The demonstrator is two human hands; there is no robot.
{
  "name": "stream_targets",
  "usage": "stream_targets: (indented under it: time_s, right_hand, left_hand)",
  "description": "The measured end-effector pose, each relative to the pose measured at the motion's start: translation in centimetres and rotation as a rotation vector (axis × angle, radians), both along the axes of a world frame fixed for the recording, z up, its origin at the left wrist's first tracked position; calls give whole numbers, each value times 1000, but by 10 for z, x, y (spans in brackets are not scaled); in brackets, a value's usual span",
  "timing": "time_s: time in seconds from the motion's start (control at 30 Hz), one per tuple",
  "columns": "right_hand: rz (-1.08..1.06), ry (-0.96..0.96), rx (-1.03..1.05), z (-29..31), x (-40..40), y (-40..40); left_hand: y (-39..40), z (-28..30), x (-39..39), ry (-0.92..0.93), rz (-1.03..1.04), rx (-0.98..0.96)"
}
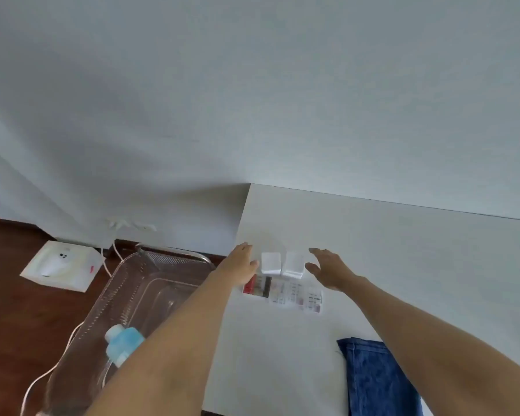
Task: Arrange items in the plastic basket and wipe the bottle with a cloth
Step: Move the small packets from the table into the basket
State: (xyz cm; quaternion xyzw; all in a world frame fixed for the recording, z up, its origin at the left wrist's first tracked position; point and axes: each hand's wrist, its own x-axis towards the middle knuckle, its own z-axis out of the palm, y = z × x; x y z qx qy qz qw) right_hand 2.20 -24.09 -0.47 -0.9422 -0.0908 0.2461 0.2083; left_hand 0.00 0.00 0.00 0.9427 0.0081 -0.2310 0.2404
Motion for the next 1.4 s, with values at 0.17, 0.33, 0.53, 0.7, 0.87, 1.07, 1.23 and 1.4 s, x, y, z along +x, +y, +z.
stream_targets:
  time_s: [0.17,0.33,0.53,0.7,0.87,1.07,1.23,1.4]
  right_hand:
    - [1,61,41,-12,20,10]
    - [55,157,14,-23,31,20]
    - [103,168,-10,-32,40,25]
    - [91,186,-44,-36,45,29]
    - [94,237,-63,-39,51,29]
    - [115,258,-69,-42,51,30]
    - [134,288,-65,-43,48,29]
    - [63,283,44,-40,43,24]
  left_hand:
    - [-18,-18,16,58,10,-52]
    - [-29,-30,31,94,-60,-76]
    - [-32,-40,47,84,-154,13]
    - [-34,-43,62,152,-224,66]
    - [-36,-47,71,234,-251,144]
    - [-36,-52,67,284,-285,199]
    - [-35,-52,56,204,-290,167]
    - [-33,-49,46,155,-196,33]
